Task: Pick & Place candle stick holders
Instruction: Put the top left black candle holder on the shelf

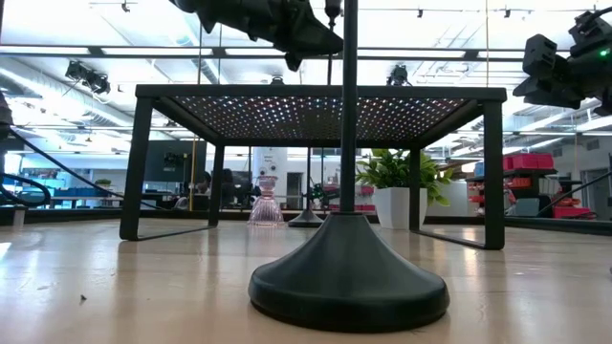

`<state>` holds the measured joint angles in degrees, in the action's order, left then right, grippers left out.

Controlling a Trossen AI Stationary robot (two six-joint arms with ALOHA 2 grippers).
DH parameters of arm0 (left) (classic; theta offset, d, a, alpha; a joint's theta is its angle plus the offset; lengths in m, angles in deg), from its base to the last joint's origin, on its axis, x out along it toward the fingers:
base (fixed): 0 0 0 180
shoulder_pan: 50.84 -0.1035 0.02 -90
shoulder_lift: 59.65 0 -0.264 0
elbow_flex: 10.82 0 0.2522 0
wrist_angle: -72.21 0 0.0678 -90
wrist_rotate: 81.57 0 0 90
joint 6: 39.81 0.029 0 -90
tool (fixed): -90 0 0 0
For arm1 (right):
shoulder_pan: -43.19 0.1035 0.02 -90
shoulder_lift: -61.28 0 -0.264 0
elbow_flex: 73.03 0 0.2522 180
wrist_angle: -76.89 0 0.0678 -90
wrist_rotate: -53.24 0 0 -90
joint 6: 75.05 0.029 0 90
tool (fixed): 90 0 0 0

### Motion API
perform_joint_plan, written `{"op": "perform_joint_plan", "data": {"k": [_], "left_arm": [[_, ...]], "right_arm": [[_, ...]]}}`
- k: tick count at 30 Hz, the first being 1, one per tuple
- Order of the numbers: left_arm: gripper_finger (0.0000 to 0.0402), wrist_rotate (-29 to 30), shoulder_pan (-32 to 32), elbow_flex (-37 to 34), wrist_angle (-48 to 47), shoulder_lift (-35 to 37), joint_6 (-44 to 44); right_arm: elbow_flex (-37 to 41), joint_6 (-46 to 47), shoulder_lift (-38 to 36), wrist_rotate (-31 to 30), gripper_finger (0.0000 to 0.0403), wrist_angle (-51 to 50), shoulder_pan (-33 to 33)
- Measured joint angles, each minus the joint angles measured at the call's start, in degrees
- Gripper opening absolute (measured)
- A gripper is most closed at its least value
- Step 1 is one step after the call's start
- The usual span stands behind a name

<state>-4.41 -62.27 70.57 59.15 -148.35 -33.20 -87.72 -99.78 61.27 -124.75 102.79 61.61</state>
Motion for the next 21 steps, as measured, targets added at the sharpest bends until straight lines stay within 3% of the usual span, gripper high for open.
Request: {"op": "perform_joint_plan", "data": {"k": [7, 21], "left_arm": [[0.0075, 1.69, -0.04, -0.15, -4.06, 0.30, 0.08], [0.0073, 1.69, 0.02, -0.15, -4.04, 4.08, 1.58]], "right_arm": [[0.00, 0.00, 0.00, -0.02, 0.0130, 0.02, 0.00], [0.00, 0.00, 0.00, -0.02, 0.0130, 0.05, -0.01]]}}
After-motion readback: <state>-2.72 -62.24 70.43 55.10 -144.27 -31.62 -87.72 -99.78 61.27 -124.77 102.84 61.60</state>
